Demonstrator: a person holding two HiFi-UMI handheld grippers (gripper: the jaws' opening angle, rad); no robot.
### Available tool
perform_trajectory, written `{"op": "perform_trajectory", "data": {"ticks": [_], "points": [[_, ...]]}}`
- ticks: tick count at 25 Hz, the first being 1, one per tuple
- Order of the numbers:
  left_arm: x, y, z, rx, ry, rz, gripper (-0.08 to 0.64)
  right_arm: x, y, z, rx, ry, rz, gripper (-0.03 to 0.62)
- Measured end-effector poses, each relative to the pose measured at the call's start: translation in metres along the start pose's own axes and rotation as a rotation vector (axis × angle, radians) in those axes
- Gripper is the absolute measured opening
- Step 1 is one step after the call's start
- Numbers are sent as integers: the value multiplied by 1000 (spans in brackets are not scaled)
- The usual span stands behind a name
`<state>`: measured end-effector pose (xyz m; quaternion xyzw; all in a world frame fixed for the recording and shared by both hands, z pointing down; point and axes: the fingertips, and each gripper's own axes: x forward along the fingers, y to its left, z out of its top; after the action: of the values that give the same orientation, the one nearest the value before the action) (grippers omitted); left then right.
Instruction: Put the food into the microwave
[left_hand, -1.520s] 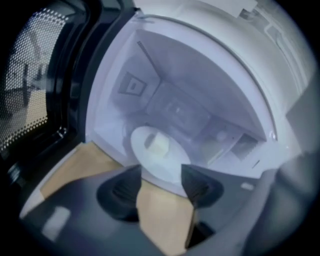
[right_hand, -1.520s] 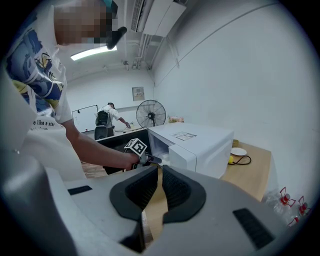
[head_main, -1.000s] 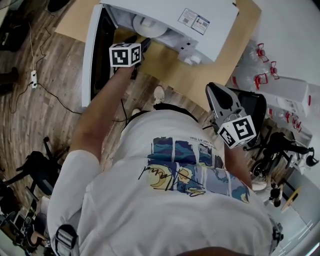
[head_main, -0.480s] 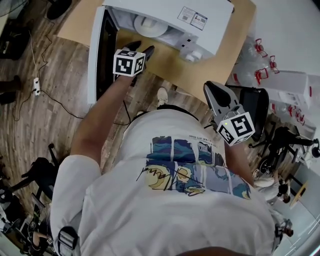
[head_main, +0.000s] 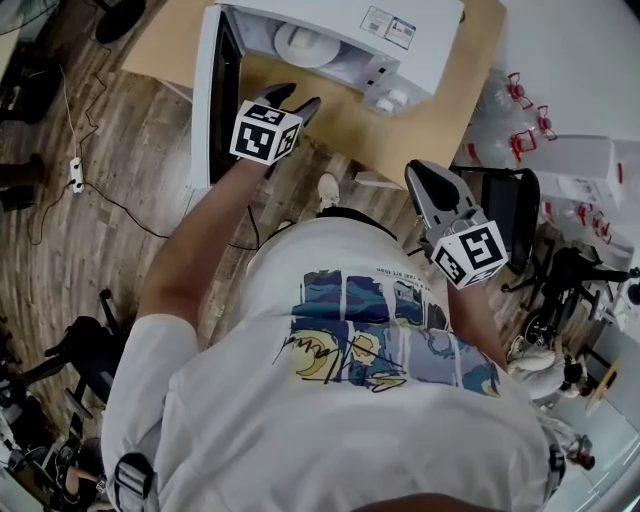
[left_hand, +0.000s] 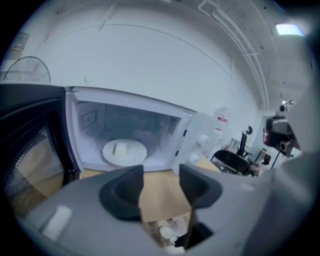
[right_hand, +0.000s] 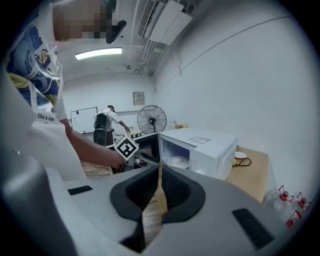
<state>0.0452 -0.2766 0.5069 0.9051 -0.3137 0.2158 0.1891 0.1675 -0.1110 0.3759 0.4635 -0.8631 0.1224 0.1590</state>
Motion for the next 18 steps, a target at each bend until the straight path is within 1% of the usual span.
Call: {"op": "perform_trajectory", "data": {"ticks": [4, 9, 12, 15, 18], "points": [[-13, -13, -4, 42, 5, -14, 227, -7, 14, -4, 4, -7, -8, 21], [-26, -25, -12, 60, 5, -23, 227, -20, 31, -13, 12, -8, -17, 18], [-32, -32, -14, 61, -8, -35, 227, -27, 41, -18, 16, -6, -22, 17], [-37, -37, -12, 86, -37, -51, 225, -31, 48, -21, 6, -1, -24, 14], [-42, -44, -8, 112, -74, -83, 225, -34, 53, -21, -6, 2, -28, 12]]}}
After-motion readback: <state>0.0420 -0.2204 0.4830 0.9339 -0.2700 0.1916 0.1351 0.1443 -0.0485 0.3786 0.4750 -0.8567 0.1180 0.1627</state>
